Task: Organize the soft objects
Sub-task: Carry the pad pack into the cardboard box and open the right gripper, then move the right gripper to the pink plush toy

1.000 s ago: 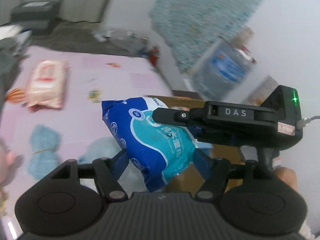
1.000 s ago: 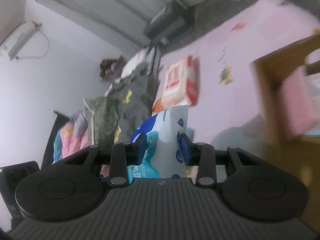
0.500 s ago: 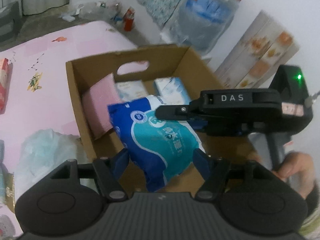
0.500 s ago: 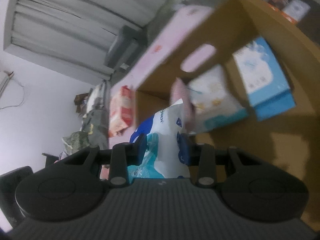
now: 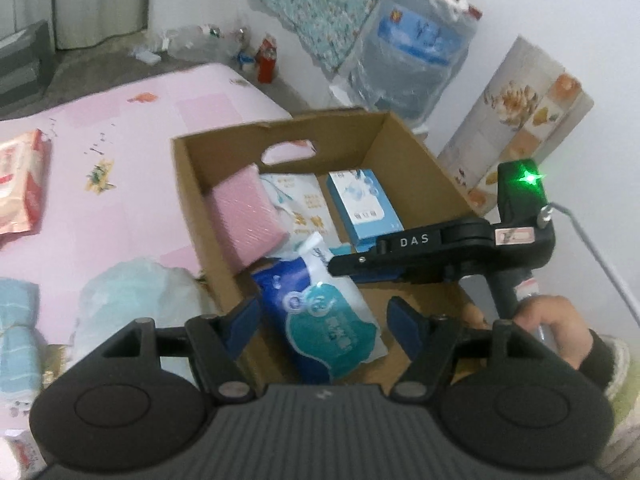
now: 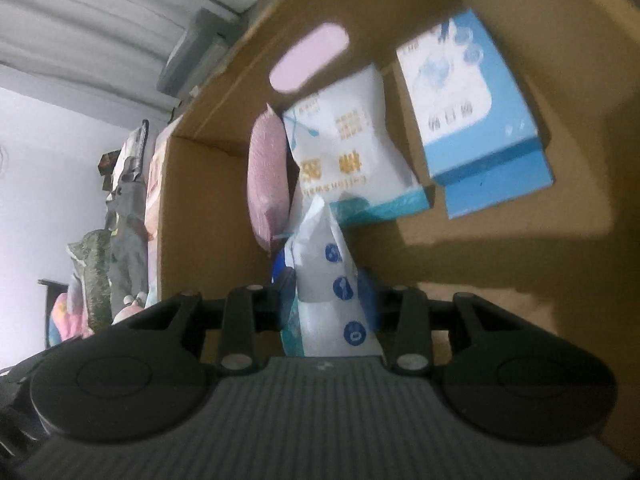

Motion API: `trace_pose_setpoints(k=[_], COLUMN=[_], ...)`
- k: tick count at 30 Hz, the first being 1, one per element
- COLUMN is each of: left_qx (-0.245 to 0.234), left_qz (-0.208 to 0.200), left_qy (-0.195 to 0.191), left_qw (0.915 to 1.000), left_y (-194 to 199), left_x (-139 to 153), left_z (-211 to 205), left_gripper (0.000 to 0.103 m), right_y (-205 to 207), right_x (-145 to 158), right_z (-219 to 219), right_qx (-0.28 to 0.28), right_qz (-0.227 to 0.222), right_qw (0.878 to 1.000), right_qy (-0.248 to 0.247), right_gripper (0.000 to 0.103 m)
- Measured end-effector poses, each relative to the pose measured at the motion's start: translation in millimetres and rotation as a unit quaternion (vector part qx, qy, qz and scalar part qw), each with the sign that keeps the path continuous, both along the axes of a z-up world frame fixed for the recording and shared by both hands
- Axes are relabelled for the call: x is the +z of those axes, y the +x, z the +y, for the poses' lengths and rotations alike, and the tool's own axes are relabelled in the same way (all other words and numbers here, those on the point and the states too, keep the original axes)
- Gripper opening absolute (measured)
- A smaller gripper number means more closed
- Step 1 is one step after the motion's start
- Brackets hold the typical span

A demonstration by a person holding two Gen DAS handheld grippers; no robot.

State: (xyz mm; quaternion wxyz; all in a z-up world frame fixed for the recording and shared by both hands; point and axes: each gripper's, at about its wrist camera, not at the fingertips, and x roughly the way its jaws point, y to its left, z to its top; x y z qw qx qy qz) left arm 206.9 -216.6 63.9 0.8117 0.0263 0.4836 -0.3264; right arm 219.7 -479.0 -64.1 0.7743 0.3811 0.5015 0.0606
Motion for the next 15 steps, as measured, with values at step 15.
trace_pose_setpoints(k=[15], left_qx=[0.105], left_qz=[-0.031], left_qy=[-0.027], left_qw=[0.9937], left_y=[-19.9], left_x=[6.3], left_z=[114.8], left_gripper=[0.072], right_y=[14.7], right_x=[-11.2], right_z=[32.1], right_qx=[0.027], right_qz=[0.028], right_qw=[0.999], right_qy=[0.002], right_gripper=[0.031])
